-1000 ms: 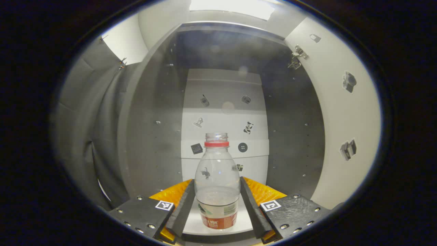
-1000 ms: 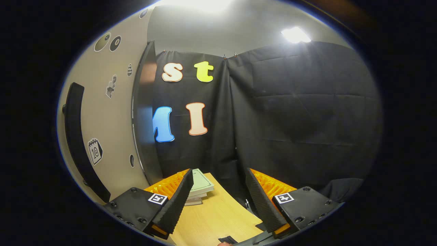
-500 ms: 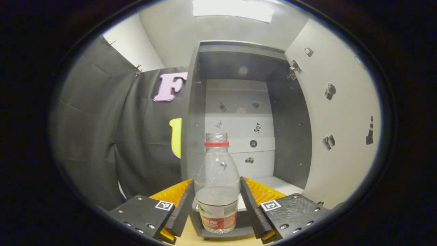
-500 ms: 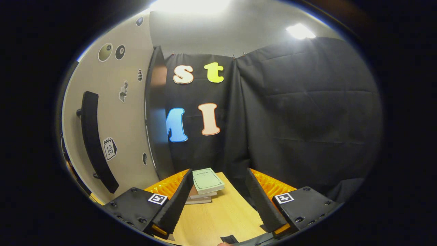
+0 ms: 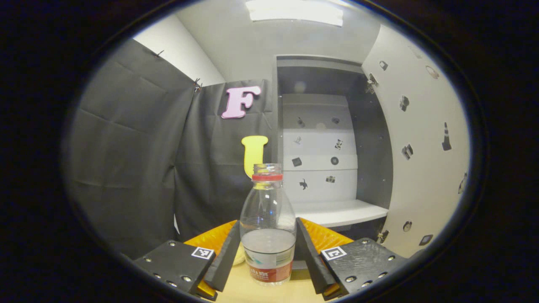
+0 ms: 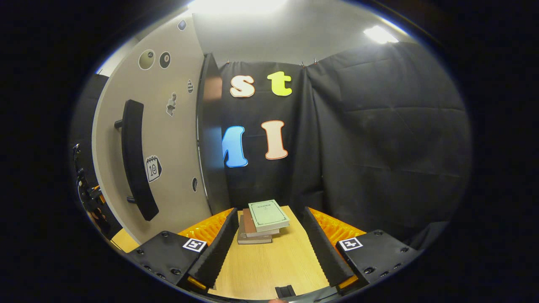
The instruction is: Open the cabinet door with the right hand, grasp the bottle in the cabinet with the left hand and place it on the coaster, then close the cabinet door with the right hand.
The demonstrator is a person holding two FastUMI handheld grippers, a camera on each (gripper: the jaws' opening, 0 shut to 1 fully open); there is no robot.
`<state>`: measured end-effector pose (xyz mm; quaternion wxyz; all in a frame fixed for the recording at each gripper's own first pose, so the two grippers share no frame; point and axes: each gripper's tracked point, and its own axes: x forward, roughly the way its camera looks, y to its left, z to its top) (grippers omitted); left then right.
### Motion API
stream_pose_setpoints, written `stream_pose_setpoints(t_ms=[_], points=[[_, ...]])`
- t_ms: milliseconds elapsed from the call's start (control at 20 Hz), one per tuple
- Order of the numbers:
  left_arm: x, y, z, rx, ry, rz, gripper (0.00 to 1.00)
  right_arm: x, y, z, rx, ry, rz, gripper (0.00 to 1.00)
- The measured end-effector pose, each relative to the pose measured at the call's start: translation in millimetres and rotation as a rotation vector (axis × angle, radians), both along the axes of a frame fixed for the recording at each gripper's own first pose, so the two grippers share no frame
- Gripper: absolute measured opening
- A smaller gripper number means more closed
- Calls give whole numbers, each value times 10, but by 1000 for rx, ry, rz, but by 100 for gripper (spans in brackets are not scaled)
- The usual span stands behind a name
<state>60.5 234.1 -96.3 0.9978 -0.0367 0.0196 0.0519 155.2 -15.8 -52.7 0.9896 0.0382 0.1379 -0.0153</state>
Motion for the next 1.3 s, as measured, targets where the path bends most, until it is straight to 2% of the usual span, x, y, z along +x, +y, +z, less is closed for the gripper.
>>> stream_pose_setpoints(t_ms=[200, 750, 800, 950, 1000, 1050, 1100, 1150, 1200, 1300], points=[[-246, 28, -256, 38, 12, 12, 75, -24, 87, -83, 9, 10, 34, 98], [-783, 38, -1256, 10, 86, 37, 77, -136, 138, -392, 37, 44, 55, 98], [-810, 43, -1331, 10, 93, 41, 77, -147, 147, -416, 34, 51, 60, 100], [-884, 31, -1520, 14, 92, 50, 75, -194, 161, -447, 7, 63, 67, 98], [-904, 14, -1587, 24, 88, 51, 75, -206, 166, -451, -4, 64, 68, 93], [-913, -9, -1656, 29, 86, 50, 75, -219, 187, -454, -13, 64, 74, 93], [-918, -37, -1751, 32, 93, 49, 75, -233, 216, -442, -25, 60, 83, 98], [-928, -54, -1844, 33, 103, 53, 77, -243, 242, -445, -40, 60, 93, 93], [-953, -51, -1936, 35, 111, 57, 75, -247, 263, -448, -60, 62, 101, 98], [-1001, -61, -2071, 40, 120, 67, 75, -270, 312, -460, -82, 68, 119, 98]])
